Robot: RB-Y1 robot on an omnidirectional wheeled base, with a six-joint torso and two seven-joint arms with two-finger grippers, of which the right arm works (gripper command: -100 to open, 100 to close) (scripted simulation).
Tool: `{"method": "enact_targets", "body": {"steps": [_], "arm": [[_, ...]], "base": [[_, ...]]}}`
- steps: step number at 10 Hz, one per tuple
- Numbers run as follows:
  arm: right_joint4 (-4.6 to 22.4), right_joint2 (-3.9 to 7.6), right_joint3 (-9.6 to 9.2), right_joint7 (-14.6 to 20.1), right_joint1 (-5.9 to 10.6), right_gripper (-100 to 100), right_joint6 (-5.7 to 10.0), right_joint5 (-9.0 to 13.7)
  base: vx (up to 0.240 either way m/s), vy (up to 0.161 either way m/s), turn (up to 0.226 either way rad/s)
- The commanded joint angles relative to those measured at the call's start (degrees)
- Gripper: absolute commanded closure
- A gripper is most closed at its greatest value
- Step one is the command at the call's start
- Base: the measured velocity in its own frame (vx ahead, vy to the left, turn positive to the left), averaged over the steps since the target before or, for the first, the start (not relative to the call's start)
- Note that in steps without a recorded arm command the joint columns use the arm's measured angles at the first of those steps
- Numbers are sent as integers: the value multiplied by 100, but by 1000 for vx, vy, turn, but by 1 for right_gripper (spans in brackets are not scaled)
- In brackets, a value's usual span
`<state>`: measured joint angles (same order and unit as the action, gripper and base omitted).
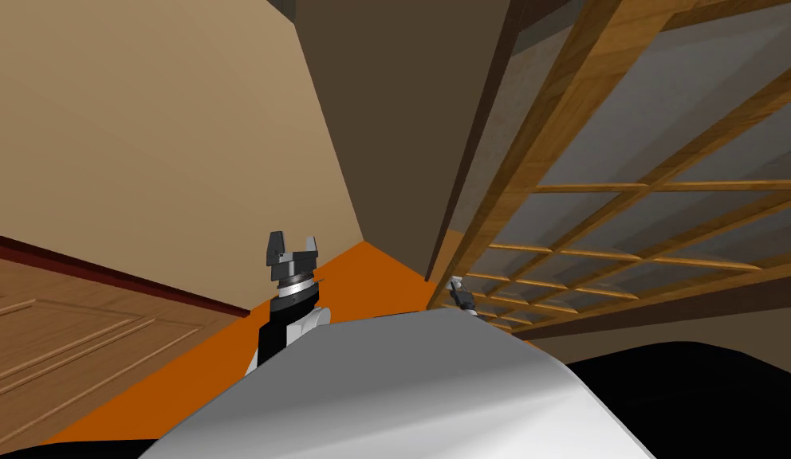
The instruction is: Pull the door open
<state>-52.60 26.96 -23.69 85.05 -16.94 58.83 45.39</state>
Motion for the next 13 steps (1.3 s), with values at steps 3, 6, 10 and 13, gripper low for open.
{"method": "enact_targets", "body": {"steps": [3, 6, 10, 13], "arm": [[38, 175, -252, 238, -99, 100, 274, -152], [65, 324, -456, 426, -178, 100, 480, -273], [171, 404, -617, 565, -265, 100, 684, -351], [288, 508, -767, 729, -325, 100, 938, -432]], "base": [[-241, -34, 121], [-256, -16, 108], [-174, -25, 115], [-197, -20, 114]]}}
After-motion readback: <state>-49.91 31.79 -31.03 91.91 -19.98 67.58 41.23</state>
